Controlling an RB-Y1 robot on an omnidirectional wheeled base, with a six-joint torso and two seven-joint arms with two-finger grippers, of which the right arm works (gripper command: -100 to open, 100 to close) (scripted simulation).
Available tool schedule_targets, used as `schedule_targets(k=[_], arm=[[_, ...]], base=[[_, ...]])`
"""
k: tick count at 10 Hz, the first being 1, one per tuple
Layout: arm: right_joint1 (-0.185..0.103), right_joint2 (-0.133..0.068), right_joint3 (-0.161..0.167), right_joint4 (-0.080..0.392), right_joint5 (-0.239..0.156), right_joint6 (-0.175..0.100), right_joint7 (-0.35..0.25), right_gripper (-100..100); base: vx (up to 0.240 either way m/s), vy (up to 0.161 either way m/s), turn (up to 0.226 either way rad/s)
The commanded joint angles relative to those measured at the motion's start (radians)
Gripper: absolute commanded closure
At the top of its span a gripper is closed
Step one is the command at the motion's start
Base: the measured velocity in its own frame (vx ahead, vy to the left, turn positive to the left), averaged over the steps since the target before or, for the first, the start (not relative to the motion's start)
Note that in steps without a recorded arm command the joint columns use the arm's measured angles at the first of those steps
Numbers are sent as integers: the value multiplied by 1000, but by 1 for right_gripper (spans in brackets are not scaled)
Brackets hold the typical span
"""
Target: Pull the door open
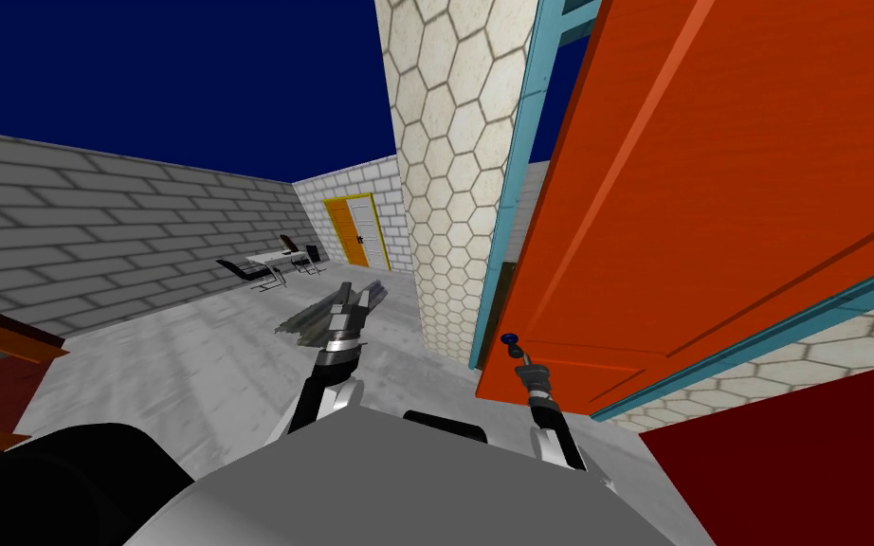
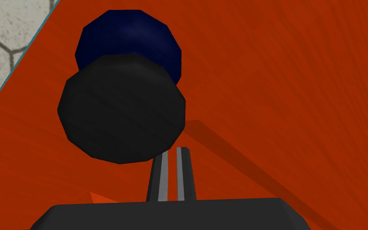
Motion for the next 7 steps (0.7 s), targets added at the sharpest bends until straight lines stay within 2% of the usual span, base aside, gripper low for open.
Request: schedule_targets(k=[1,2,5,7], arm=[[-16,26,28,1,2,-8,-41,-100],[-16,27,37,-3,-15,-6,-72,-100],[-16,27,45,-6,-31,-3,-124,-100],[-15,29,62,-14,-64,3,-192,-100]], base=[[-49,-22,14],[-69,-20,31],[-51,-17,27],[-61,-31,53]])
